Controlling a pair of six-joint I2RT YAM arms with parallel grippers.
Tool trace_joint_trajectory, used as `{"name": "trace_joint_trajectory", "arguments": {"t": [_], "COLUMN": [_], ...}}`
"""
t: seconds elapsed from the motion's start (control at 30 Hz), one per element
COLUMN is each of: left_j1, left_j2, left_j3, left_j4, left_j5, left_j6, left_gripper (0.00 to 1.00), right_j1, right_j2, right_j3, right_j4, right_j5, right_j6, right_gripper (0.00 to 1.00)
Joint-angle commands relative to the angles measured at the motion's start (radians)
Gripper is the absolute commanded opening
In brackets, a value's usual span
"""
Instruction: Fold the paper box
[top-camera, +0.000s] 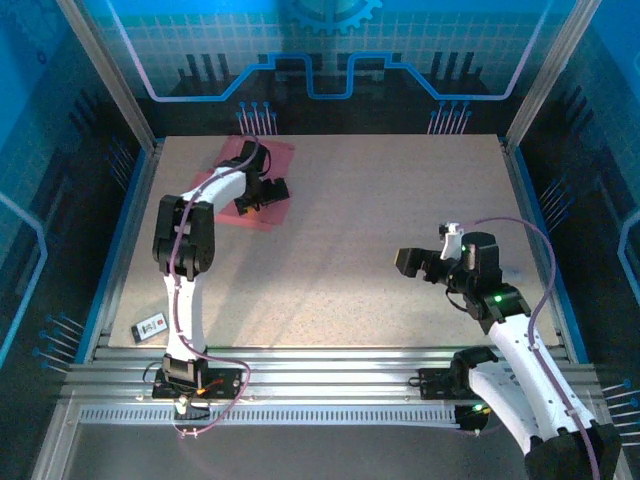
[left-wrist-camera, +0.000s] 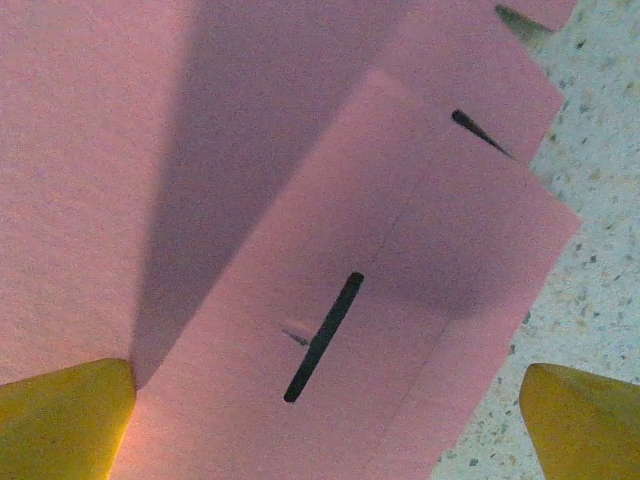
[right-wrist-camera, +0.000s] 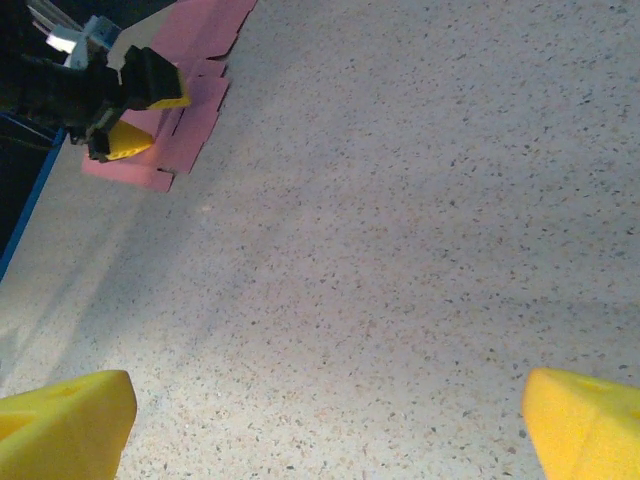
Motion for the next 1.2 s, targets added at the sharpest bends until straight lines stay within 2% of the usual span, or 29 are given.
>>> {"name": "trace_joint_trajectory", "arguments": {"t": [0.0,0.3,0.5,0.67,0.9,1.03,1.17], "left_j1": [-0.021,-0.095,-0.195,-0.315,-0.488,-0.551,-0.574], "left_j2": [0.006,-0.088,-0.206,-0.276,-0.297,-0.327,-0.384], "left_j3": [-0.005,-0.152,-0.326,-0.443,-0.491,-0.497,-0.502], "left_j4": [-0.003,0.050,0.151,0.250,0.311,0.341,0.333], "left_j5": [0.039,0.109,0.153,0.156,0.138,0.144,0.136], "left_j6": [-0.038,-0.142,-0.247,-0.321,-0.410,-0.443,-0.439], "left_gripper": [0.99,0.99,0.99,0.99,0.99,0.99,0.99], "right_j1": [0.034,0.076,0.079,0.082,0.082,0.082,0.083], "right_j2": [0.003,0.011,-0.001,0.005,0.021,0.019,0.020], "right_j3": [-0.008,-0.004,-0.001,-0.005,0.021,0.044,0.059], "right_j4": [0.018,-0.012,-0.029,-0.032,-0.058,-0.087,-0.101], "right_j5": [-0.005,0.043,0.053,0.067,0.072,0.069,0.048], "right_j6": [0.017,0.014,0.017,0.023,0.017,0.002,-0.005], "right_gripper": [1.00,1.00,1.00,1.00,1.00,1.00,1.00]}}
